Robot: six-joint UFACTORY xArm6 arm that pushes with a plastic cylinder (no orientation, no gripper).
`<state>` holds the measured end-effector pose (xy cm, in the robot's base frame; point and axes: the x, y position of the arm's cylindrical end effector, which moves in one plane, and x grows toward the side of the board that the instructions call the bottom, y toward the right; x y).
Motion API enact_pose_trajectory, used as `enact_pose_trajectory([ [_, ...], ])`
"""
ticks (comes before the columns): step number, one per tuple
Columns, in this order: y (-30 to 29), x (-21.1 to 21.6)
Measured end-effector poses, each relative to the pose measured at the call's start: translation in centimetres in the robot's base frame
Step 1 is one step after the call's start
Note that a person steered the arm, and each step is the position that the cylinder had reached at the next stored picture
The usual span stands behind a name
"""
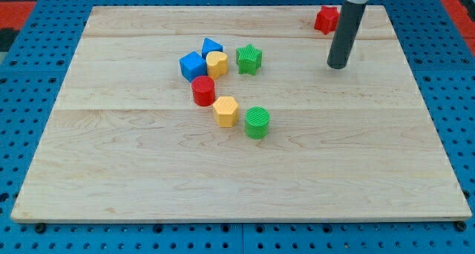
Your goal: Move the red circle into the red star
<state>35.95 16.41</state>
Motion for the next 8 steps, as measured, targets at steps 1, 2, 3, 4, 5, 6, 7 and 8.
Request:
enact_pose_trajectory([
  [1,0.0,3.6],
  [2,-0.9,8.2],
  [3,-6.2,8.3],
  [4,-7.2,5.7],
  [5,-11.9,3.9],
  [6,-18.8,3.4],
  [7,-26.1,2.8],
  [8,-34.8,2.9],
])
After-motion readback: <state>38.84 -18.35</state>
